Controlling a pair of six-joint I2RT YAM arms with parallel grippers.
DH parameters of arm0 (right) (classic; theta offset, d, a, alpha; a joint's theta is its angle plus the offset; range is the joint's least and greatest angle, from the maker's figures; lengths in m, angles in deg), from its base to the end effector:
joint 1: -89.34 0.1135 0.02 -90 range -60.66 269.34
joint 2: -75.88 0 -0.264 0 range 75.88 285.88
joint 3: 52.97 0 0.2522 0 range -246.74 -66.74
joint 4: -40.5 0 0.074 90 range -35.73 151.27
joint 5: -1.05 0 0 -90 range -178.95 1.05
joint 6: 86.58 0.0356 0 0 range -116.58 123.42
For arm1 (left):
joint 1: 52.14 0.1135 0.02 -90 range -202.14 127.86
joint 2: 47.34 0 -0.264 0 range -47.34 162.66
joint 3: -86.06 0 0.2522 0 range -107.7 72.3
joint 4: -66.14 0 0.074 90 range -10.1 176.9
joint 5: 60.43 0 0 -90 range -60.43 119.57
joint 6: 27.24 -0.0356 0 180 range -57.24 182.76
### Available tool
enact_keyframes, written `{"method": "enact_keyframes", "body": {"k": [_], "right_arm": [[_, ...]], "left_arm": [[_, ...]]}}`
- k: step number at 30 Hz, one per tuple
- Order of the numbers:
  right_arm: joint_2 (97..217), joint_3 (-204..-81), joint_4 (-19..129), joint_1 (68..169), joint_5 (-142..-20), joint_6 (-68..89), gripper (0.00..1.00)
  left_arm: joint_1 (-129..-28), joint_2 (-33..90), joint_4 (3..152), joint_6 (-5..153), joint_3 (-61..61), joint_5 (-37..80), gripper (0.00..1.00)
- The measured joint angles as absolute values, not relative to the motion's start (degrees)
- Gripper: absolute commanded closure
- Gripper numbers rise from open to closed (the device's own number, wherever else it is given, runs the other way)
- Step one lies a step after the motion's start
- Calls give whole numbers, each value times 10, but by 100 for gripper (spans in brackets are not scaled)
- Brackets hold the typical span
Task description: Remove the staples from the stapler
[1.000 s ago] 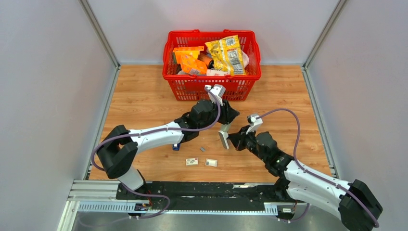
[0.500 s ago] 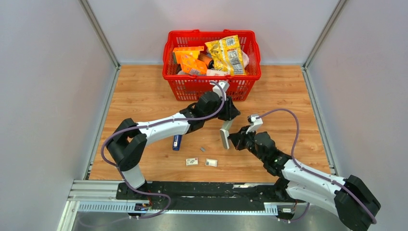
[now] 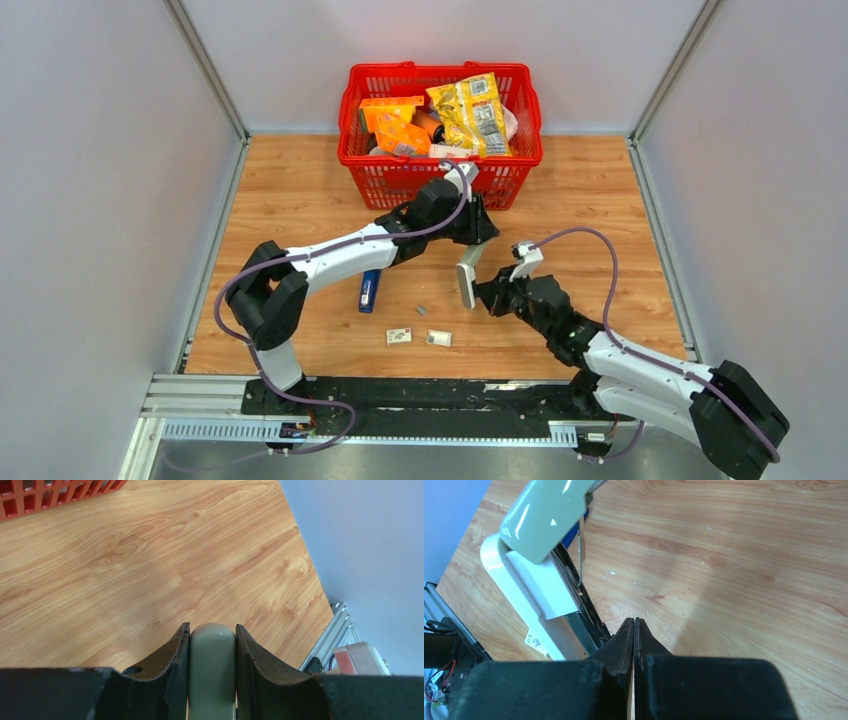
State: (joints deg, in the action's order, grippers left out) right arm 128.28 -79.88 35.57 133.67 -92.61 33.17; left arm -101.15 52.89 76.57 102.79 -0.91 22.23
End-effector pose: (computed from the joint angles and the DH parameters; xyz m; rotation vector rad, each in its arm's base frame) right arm 0.1369 0.1305 0.1757 -0.2112 2.0024 0.7889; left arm 0.2671 -0.3143 0.2715 0.2596 2.1488 -1.0894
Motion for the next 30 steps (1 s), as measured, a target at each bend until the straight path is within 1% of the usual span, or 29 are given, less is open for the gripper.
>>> {"method": "enact_keyframes", "body": {"k": [20, 30], "right_arm": [[1262, -797, 377, 1337, -927, 325, 100], [1261, -808, 382, 1337, -927, 312, 100]], "left_arm": [[-1011, 545, 789, 1040, -9, 181, 100], [-1014, 552, 803, 1039, -9, 178, 100]]}}
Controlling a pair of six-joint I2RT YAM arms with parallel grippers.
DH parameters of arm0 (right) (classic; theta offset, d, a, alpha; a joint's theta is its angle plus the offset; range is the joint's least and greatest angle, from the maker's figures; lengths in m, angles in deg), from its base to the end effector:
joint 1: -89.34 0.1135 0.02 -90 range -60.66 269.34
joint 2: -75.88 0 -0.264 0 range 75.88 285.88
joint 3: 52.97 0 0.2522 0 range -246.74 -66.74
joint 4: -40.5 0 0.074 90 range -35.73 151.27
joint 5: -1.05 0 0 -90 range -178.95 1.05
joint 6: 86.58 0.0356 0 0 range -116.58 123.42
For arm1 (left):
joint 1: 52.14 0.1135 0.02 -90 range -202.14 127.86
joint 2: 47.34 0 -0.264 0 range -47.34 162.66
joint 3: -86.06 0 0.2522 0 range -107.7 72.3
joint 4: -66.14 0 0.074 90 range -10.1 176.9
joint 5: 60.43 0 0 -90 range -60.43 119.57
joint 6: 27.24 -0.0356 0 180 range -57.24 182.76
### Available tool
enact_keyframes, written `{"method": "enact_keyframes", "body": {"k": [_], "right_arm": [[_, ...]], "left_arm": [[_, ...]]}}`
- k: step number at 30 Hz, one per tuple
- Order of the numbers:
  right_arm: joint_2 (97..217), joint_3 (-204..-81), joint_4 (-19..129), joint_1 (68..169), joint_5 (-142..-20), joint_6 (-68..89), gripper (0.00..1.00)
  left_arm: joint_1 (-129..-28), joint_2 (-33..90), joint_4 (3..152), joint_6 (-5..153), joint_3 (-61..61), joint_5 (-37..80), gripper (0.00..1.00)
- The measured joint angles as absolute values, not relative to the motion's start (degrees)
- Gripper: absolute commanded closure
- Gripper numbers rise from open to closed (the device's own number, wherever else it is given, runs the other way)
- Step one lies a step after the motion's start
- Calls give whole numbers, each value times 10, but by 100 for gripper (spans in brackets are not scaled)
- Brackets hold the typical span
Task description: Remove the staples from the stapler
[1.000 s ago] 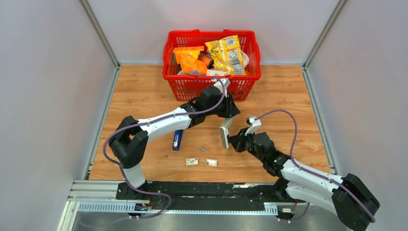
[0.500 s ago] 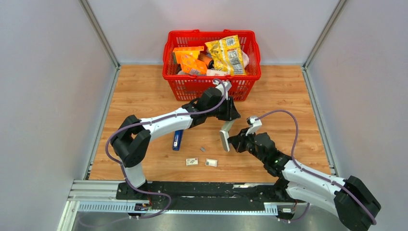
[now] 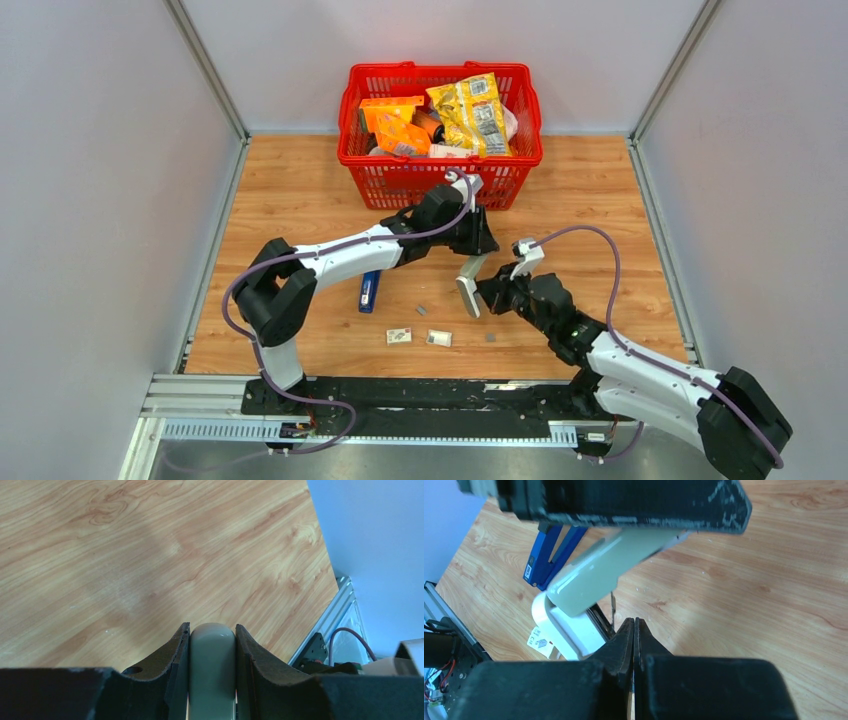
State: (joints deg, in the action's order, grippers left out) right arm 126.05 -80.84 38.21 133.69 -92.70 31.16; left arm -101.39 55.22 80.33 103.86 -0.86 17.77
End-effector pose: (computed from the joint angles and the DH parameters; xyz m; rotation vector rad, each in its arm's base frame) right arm 0.1355 0.1292 0.1831 -0.2433 1.9839 0.7703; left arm 0.2652 -0.3189 0.2490 0.3005 2.2824 -1.1116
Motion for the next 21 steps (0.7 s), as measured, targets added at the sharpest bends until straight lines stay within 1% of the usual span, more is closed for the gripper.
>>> {"method": "enact_keyframes", "body": {"k": [11, 16, 21], "right_arm": [[1266, -821, 387, 1337, -932, 303, 100], [1231, -826, 432, 1337, -951, 296, 100], [1195, -857, 500, 1337, -973, 283, 100]], "left_arm": [[-1016, 552, 840, 1033, -10, 171, 100], [-1016, 552, 850, 1024, -15, 170, 100], [-1016, 551, 853, 1015, -18, 171, 100]]}}
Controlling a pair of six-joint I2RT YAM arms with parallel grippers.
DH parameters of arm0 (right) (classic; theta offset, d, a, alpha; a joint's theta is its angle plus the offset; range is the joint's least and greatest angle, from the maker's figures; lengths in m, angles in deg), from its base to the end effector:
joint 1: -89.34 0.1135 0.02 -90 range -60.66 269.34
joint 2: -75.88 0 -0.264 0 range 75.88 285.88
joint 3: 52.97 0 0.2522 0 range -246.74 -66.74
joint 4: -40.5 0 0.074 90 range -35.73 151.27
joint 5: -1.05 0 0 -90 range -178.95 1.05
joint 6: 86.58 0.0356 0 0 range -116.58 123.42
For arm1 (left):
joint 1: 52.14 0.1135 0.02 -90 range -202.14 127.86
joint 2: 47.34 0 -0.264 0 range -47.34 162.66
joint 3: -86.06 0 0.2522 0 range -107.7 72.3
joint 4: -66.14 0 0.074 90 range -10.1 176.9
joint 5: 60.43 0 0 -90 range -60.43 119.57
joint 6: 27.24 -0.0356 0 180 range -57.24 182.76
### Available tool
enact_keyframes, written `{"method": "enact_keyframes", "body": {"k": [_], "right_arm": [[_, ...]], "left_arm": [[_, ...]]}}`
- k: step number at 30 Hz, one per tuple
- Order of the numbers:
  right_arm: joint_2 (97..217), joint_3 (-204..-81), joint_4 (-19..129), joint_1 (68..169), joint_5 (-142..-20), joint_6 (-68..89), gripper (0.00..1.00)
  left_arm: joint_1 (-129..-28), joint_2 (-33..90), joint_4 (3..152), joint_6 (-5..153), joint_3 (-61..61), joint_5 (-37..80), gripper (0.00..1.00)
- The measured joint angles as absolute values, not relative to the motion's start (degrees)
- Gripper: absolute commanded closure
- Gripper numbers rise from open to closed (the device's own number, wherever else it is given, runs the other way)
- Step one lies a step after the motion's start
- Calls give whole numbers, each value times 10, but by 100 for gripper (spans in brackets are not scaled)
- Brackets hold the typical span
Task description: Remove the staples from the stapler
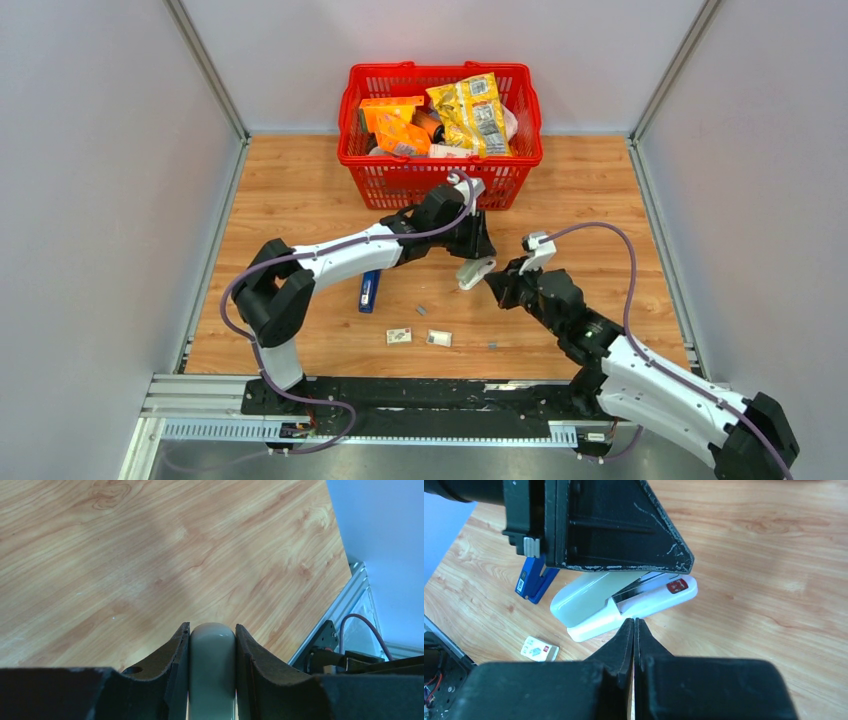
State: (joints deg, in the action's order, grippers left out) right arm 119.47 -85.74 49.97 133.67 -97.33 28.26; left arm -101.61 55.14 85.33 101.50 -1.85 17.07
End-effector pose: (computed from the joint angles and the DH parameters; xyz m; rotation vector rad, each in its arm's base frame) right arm 0.1316 0.1213 0.2103 -0.2351 1.9650 0.6621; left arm 0.2616 -0.3178 0.2474 0.3587 2.3399 -1.0648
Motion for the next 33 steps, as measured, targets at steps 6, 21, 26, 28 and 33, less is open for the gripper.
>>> {"method": "enact_keyframes", "body": {"k": [6, 21, 26, 28, 33], "right_arm": [[1128, -885, 583, 1337, -992, 270, 100], [1134, -897, 644, 1337, -977, 294, 100], [1186, -905, 620, 1338, -946, 313, 100], [1205, -916, 608, 1338, -936, 318, 100], [1246, -949, 561, 1338, -921, 322, 100]], "left_arm": [[-1016, 523, 857, 1005, -17, 180, 100], [-1016, 378, 806, 1002, 66, 187, 100], [-1016, 374, 791, 1006, 88, 187, 100], [-1016, 373, 787, 1009, 96, 187, 100], [-1016, 356, 781, 1013, 114, 185, 100]]}}
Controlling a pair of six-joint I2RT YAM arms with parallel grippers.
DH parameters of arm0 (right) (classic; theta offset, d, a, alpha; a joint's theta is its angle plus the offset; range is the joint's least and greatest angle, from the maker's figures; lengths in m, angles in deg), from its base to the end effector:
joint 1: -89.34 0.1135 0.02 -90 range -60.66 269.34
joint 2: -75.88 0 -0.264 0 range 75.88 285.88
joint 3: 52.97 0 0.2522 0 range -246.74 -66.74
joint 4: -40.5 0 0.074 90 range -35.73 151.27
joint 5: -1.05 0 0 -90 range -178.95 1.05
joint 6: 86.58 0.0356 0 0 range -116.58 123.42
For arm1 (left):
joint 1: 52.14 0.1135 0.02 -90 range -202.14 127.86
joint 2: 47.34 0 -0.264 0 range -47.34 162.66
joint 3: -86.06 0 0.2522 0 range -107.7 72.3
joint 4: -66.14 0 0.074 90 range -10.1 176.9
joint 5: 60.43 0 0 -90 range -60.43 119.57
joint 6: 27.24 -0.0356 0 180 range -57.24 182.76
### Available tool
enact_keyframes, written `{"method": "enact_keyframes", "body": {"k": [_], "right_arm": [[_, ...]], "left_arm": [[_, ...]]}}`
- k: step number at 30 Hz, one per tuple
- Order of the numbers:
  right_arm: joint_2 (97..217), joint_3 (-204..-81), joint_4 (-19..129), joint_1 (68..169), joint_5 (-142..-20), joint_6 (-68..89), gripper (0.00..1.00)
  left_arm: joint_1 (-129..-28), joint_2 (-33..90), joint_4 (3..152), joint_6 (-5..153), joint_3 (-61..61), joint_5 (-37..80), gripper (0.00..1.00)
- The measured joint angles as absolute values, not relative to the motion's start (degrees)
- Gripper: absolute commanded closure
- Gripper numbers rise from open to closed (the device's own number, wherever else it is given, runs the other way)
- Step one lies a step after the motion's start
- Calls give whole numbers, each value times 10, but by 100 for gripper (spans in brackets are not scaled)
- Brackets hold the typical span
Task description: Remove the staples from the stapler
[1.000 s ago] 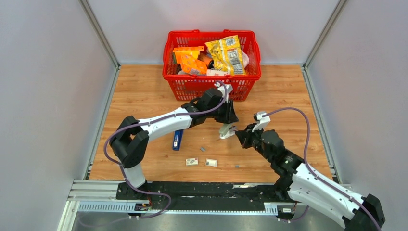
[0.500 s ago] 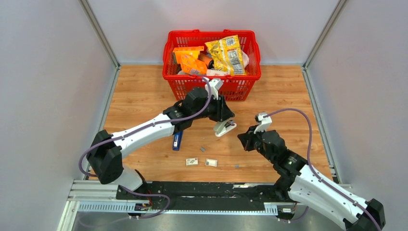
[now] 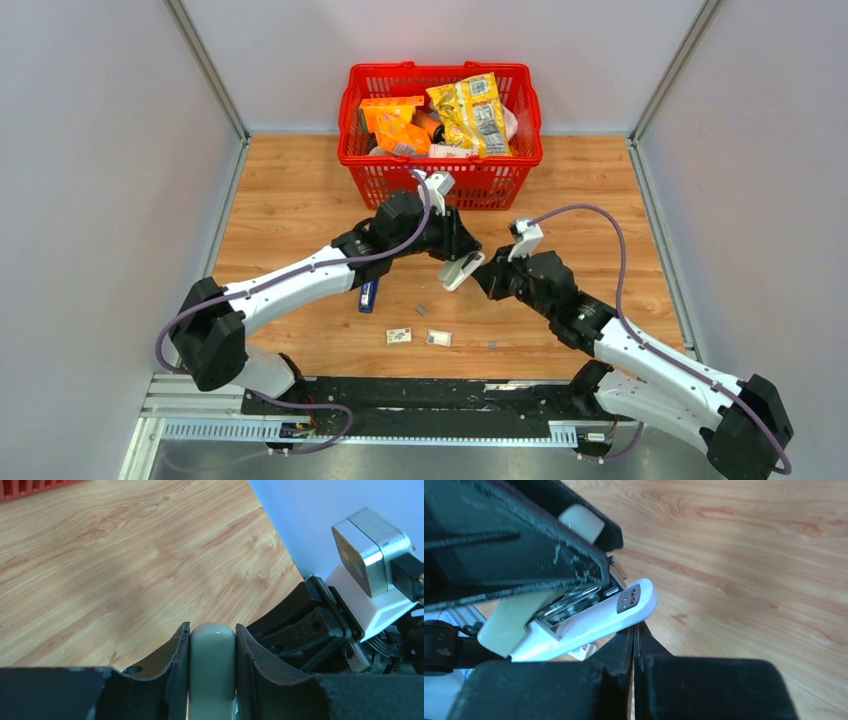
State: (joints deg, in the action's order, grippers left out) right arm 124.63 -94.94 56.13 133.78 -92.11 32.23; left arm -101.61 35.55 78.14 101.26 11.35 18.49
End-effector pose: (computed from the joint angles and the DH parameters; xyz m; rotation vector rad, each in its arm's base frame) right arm 0.1425 0.1370 0.2404 -0.2407 2.0310 0.7713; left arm 0.2152 -0.2623 0.3020 0.3437 2.0860 -1.1695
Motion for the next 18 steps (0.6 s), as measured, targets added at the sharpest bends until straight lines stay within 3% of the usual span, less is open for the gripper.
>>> {"method": "enact_keyframes", "body": {"k": [18], "right_arm": [[1332, -1042, 536, 1338, -852, 299, 100]], "left_arm": [[-999, 260, 723, 1017, 193, 194, 100]]}}
